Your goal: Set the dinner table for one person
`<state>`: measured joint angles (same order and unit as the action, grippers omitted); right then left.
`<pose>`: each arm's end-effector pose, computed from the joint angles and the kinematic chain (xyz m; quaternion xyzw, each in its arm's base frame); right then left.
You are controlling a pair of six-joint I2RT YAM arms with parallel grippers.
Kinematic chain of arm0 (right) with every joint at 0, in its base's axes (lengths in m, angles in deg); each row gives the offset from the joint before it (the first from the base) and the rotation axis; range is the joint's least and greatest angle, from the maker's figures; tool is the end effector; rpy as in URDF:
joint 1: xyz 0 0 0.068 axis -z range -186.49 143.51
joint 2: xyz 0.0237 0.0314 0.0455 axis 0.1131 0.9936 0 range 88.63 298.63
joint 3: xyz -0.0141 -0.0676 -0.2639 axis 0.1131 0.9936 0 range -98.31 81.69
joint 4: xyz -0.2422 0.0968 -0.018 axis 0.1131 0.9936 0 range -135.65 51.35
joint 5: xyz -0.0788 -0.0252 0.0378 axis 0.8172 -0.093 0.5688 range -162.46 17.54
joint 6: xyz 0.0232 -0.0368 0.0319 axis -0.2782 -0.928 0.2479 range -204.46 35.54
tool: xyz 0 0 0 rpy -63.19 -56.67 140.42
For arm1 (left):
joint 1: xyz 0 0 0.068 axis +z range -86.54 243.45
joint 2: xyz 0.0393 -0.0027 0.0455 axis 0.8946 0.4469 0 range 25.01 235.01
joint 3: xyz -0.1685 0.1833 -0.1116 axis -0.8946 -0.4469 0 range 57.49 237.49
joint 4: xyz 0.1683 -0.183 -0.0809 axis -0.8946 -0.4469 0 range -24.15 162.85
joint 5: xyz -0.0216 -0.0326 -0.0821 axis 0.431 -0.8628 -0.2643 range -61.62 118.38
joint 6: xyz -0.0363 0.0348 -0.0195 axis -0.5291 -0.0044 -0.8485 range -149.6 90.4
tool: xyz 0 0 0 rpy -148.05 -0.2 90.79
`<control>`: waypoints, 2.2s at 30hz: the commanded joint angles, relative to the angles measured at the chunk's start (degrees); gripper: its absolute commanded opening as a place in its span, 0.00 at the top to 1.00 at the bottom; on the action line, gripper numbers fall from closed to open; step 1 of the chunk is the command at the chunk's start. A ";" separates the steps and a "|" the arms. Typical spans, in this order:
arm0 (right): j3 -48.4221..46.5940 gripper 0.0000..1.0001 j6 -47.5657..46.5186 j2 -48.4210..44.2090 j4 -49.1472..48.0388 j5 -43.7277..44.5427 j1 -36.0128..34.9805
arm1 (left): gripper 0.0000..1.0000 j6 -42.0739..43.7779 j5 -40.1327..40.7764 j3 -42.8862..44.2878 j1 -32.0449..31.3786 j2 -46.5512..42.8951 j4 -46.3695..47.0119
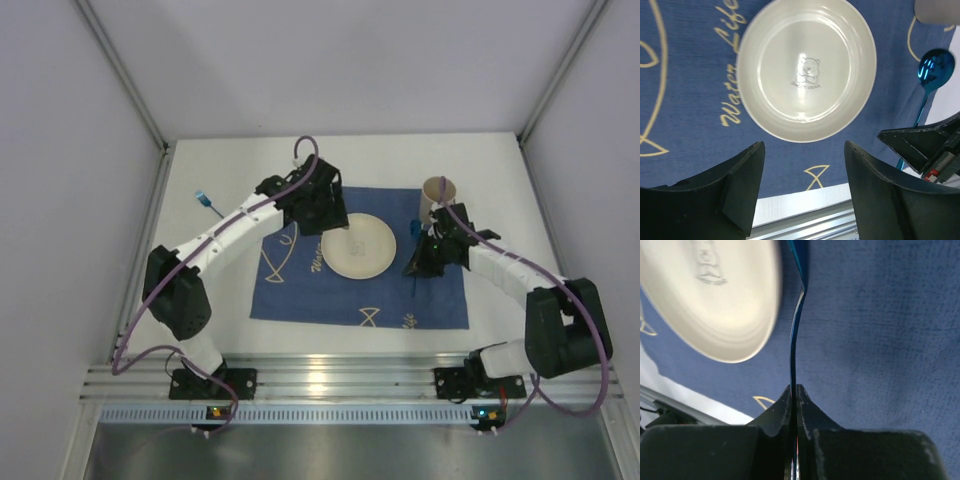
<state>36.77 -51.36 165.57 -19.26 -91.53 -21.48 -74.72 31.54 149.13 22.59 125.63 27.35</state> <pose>0.2446 0.0775 0.2000 0.1048 0.9442 0.2550 0.1802 0.2915 -0.2495 0.3049 -0.0438 0.9510 -0.1888 0.2409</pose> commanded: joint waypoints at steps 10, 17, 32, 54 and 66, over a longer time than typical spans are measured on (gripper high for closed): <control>1.33 1.00 -1.11 8.04 -6.97 7.02 0.39 | 0.32 0.03 3.70 -6.73 2.80 -11.94 -1.70; 1.33 0.65 -1.20 9.01 -4.34 12.99 0.39 | 0.32 0.48 5.54 -6.73 3.68 -11.68 -3.98; -6.57 0.64 -2.60 -3.55 15.08 23.03 0.39 | 0.31 7.33 4.05 -14.90 25.19 -14.31 -1.18; -13.61 0.58 -7.00 -21.40 32.32 20.65 0.39 | 0.34 18.66 6.60 -5.95 45.69 11.79 13.93; -15.54 0.58 -6.30 -13.76 29.77 19.51 0.39 | 0.33 19.02 4.31 3.98 46.92 24.88 16.49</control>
<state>24.70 -57.43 150.21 12.50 -71.71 -21.43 -55.97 36.43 149.98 69.15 147.47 41.74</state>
